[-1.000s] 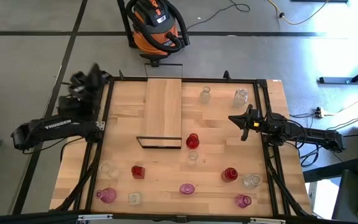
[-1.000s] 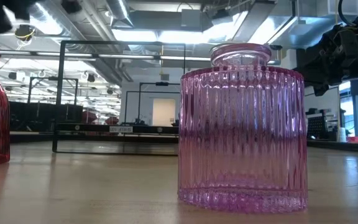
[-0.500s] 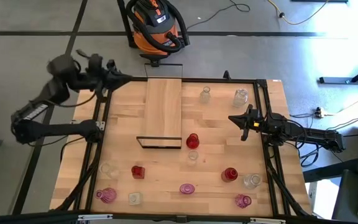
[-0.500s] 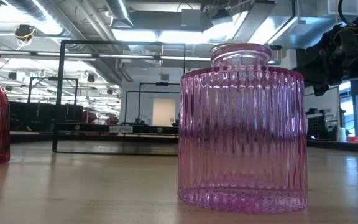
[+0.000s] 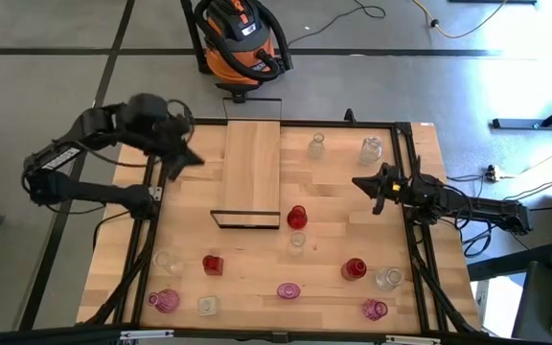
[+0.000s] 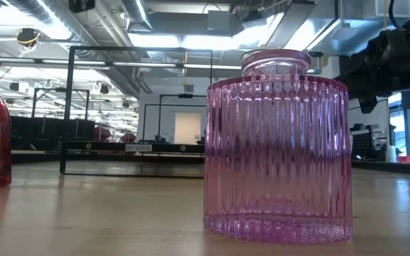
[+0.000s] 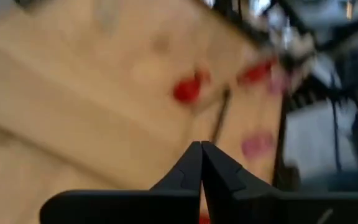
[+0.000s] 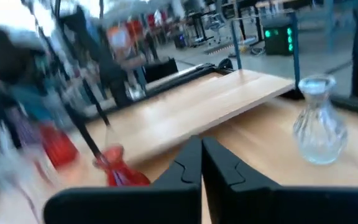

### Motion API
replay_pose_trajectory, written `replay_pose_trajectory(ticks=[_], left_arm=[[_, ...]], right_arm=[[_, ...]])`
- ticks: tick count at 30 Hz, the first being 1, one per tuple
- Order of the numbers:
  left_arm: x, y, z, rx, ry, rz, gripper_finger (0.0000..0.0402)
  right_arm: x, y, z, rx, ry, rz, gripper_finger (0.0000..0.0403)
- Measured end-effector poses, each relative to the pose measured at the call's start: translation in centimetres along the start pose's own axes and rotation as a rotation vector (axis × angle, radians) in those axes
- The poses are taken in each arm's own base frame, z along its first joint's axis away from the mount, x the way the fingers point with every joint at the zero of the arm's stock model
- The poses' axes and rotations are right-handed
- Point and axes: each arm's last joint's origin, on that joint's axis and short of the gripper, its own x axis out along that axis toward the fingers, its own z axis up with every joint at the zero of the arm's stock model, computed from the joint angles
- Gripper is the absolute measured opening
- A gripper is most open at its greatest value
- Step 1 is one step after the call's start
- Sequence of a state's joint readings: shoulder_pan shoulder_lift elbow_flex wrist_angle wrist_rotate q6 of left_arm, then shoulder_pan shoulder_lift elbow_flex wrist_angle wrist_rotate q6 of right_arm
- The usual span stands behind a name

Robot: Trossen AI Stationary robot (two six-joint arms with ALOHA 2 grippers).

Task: Sort vases onto shelf
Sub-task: Put the transparent vase on the shelf

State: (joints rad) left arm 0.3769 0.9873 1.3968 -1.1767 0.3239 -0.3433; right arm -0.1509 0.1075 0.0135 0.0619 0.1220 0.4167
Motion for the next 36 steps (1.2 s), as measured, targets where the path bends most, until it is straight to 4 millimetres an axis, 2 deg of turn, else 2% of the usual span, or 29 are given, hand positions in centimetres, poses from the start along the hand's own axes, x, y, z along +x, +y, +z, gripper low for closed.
replay_pose_trajectory(ticks=[3,6,8,11,14,17,22,26,33,36], left_arm=[[0.2,-0.8,-1.9,-0.047,0.206,-0.054,0.0000],[0.0,-1.3,-4.0,-0.119,0.402,-0.015,0.0000],[-0.2,-1.5,-4.9,-0.157,0.484,0.037,0.0000],[-0.3,-1.9,-5.3,-0.214,0.455,0.071,0.0000],[-0.6,-2.0,-5.5,-0.243,0.405,0.119,0.0000],[-0.9,-2.0,-5.7,-0.264,0.378,0.144,0.0000],[-0.8,-2.4,-5.8,-0.332,0.384,0.134,0.0000],[-0.8,-2.9,-6.2,-0.382,0.419,0.112,0.0000],[-0.2,-4.3,-7.3,-0.473,0.477,0.093,0.0000],[0.7,-5.7,-7.4,-0.458,0.432,-0.015,0.0000]], right_arm=[[-0.1,0.5,1.4,0.304,-0.144,0.046,0.0001],[-0.4,0.7,2.6,0.662,-0.289,0.096,0.0001],[-0.6,0.7,3.3,0.795,-0.401,0.091,0.0001],[-1.0,0.5,4.0,0.911,-0.546,0.055,0.0001],[-1.3,0.6,4.5,0.933,-0.626,0.067,0.0001],[-1.3,0.6,4.5,0.916,-0.623,0.052,0.0001],[-1.3,0.4,4.5,0.930,-0.665,0.005,0.0001],[-1.5,0.1,4.5,1.005,-0.750,-0.052,0.0001],[-1.4,0.1,4.4,0.998,-0.720,-0.054,0.0001],[-1.3,0.1,4.2,0.989,-0.701,-0.062,0.0001]])
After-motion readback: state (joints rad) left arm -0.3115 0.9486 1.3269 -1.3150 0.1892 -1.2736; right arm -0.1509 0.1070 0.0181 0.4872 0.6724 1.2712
